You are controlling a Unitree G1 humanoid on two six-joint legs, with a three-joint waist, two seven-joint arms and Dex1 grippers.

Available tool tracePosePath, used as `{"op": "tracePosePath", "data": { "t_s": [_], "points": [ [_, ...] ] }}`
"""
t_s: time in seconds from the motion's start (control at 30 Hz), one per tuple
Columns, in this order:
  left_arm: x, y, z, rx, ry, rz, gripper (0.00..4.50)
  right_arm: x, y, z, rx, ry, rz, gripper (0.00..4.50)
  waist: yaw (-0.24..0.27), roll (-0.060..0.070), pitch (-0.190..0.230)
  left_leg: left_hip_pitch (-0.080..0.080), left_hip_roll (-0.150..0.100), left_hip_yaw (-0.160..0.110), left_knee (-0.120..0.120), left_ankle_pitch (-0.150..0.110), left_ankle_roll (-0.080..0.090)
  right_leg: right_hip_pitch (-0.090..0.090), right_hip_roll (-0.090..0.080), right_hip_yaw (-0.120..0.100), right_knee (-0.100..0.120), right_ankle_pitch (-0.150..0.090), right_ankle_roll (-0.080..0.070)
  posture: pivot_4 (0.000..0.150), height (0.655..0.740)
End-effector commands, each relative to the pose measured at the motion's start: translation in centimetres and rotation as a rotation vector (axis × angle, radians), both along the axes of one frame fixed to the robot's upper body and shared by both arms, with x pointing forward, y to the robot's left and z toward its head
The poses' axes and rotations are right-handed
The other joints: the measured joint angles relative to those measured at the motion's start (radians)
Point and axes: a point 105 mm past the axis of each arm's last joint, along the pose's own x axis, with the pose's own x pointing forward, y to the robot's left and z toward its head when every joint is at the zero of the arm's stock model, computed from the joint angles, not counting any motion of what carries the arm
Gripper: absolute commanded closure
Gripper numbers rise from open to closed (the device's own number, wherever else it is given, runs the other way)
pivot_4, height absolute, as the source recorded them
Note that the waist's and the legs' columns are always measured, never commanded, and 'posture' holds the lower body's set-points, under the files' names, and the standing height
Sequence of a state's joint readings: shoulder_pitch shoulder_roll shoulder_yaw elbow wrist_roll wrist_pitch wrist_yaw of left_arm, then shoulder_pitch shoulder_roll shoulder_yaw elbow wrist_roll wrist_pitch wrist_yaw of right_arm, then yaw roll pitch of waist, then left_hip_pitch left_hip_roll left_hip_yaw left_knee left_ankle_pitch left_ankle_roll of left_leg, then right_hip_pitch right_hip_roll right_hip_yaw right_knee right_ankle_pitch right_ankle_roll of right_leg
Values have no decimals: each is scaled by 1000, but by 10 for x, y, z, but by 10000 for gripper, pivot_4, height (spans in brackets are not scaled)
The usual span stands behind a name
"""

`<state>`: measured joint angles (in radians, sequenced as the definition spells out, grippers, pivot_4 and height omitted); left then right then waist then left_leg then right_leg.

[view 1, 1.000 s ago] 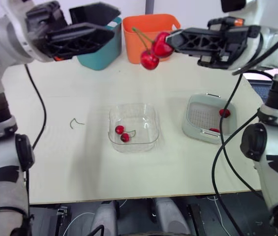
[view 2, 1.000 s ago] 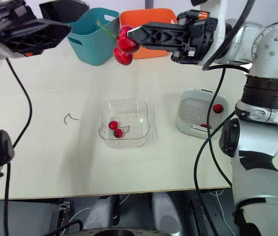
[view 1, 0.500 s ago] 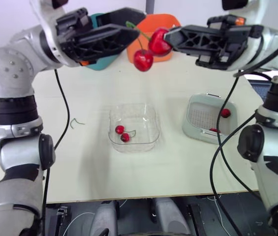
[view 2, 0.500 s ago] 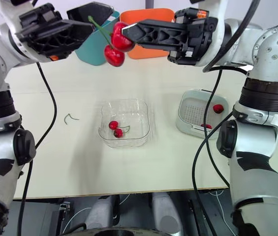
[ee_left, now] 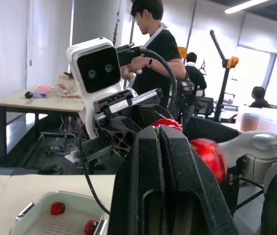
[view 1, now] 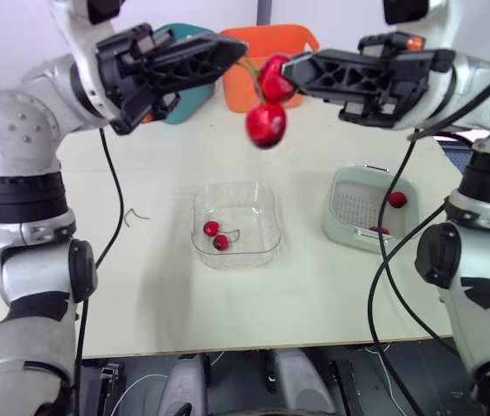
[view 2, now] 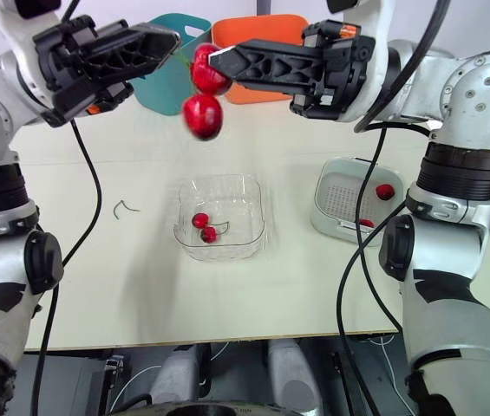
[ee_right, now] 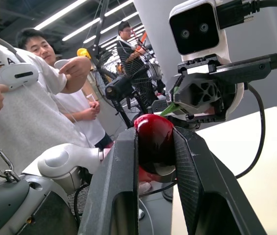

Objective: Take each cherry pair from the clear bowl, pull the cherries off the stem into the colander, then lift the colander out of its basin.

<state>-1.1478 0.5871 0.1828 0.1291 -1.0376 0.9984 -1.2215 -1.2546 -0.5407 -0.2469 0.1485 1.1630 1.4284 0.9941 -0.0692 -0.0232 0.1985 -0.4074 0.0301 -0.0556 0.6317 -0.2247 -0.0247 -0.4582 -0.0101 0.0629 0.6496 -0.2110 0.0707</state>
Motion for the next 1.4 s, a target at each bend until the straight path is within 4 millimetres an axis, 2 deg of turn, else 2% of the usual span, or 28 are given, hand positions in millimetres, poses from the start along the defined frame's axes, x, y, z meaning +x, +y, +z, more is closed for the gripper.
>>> {"op": "tracePosePath", "data": {
  "t_s": [0.03,0.3,0.5,0.67,0.8,0.93,1.07,1.2,1.4],
  "points": [
    [-1,10,7,-24,-26,33,44473,-11,-3,10,38,-58,30,37686,0,0,0,0,0,0,0,0,0,0,0,0,0,0,0,1500,7400],
    [0,14,8,-30,-28,49,44473,-9,-4,11,46,-63,16,37686,0,0,0,0,0,0,0,0,0,0,0,0,0,0,0,1500,7400],
    [3,22,0,28,-43,99,45000,-4,-6,7,33,-72,-35,18066,-1,0,0,0,0,0,0,0,0,0,0,0,0,0,0,1500,7400],
    [9,32,-17,188,-116,189,45000,17,-19,-12,-80,-133,-221,374,2,0,0,0,0,0,0,0,0,0,0,0,-1,0,0,1500,7400],
    [15,35,-23,280,-171,220,45000,31,-21,-22,-192,-214,-336,110,1,0,0,0,0,0,0,0,0,0,0,0,-1,-1,1,1500,7400],
    [25,33,-25,311,-206,257,45000,22,-16,-31,-266,-261,-301,110,0,0,0,-1,0,1,0,0,0,-1,0,0,-1,-1,1,1500,7400],
    [44,27,-24,310,-212,356,45000,18,-5,-54,-351,-290,-316,110,1,0,0,-1,0,0,0,0,0,-1,0,0,-1,-1,1,1500,7400],
    [49,24,-26,304,-239,373,45000,26,5,-74,-398,-270,-373,110,0,0,0,-1,0,0,0,0,0,-1,0,0,-1,-1,1,1500,7400],
    [50,22,-24,294,-260,376,45000,37,9,-77,-391,-237,-439,110,1,0,0,-1,0,0,0,0,0,-1,0,0,0,0,0,1500,7400]
  ]
}}
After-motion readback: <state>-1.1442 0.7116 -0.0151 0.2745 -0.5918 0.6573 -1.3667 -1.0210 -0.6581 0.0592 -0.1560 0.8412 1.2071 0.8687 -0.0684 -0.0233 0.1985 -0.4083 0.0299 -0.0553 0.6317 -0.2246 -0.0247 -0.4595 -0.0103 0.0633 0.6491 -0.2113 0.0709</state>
